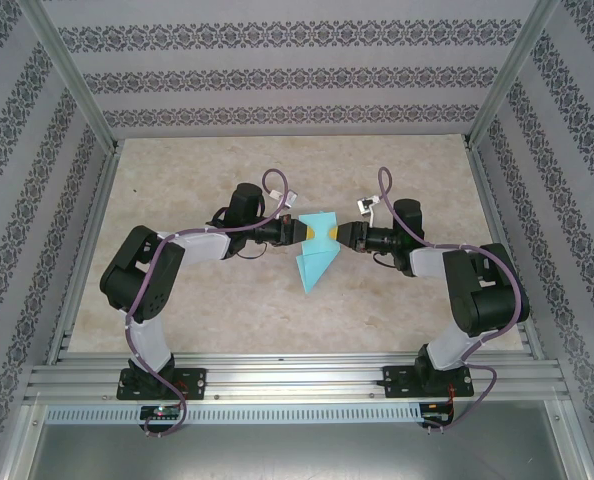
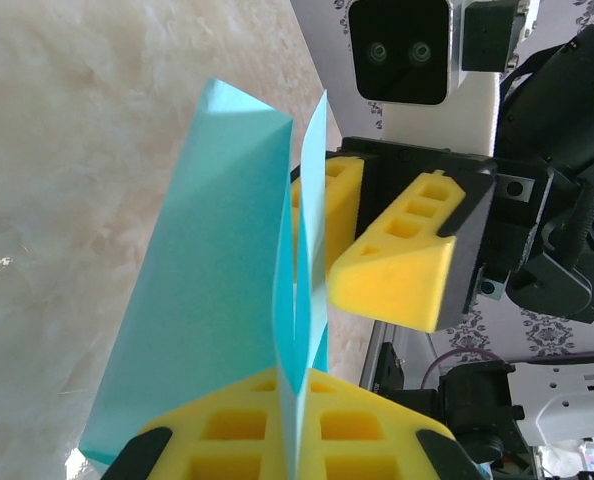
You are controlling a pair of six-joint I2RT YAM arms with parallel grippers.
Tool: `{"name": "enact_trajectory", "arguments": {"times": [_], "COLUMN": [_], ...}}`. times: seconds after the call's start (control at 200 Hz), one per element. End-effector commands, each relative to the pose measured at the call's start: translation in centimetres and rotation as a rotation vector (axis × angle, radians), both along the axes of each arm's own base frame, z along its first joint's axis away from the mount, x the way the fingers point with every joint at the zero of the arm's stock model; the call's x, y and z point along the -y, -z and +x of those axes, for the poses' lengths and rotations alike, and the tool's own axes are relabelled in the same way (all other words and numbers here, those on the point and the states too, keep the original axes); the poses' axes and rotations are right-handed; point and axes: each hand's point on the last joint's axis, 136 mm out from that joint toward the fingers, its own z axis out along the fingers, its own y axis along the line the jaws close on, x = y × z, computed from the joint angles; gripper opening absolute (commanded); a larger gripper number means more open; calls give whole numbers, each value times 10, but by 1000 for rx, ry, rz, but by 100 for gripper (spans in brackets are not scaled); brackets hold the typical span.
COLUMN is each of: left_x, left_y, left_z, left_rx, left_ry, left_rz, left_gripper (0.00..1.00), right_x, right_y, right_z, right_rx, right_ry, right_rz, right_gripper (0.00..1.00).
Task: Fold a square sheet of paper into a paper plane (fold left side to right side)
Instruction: Fold the wing for the fifth time at the center of the table.
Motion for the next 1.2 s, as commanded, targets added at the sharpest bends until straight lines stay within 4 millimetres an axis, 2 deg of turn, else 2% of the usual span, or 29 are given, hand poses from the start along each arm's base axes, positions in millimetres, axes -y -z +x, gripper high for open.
{"name": "enact_trajectory", "arguments": {"times": [0.0, 0.13, 0.25, 0.42, 0.48, 0.615, 0.754, 0.879, 1.064, 1.134, 1.194], "left_x": [-4, -4, -7, -17, -26, -59, -85, -93, -63, -53, -53], "left_y": [-6, 1, 10, 19, 22, 29, 23, 9, -12, -10, -2], "left_z": [0, 3, 4, 11, 15, 26, 25, 11, -35, -50, -54], "left_rx": [49, 37, 29, 23, 22, 30, 77, 142, 224, 221, 191], "left_ry": [12, 4, -12, -66, -101, -213, -280, -285, -170, -143, -155], "left_rz": [-13, 10, 44, 117, 159, 332, 467, 545, 568, 579, 596], "left_gripper": [0, 4, 13, 40, 46, 60, 68, 68, 66, 66, 65], "right_x": [-4, -6, -10, -16, -15, -10, -4, -3, -6, -12, -15], "right_y": [-4, 3, 9, 20, 24, 34, 49, 52, 51, 46, 41], "right_z": [1, 1, -1, -4, -4, -3, -2, 1, 5, 5, 7], "right_rx": [37, 21, -1, -47, -66, -131, -219, -271, -323, -314, -300], "right_ry": [-31, -33, -44, -44, -33, 9, 54, 85, 107, 96, 90], "right_rz": [-12, -35, -50, -91, -106, -149, -198, -206, -223, -220, -216], "right_gripper": [24, 17, 10, 3, 1, 0, 0, 1, 2, 3, 3]}}
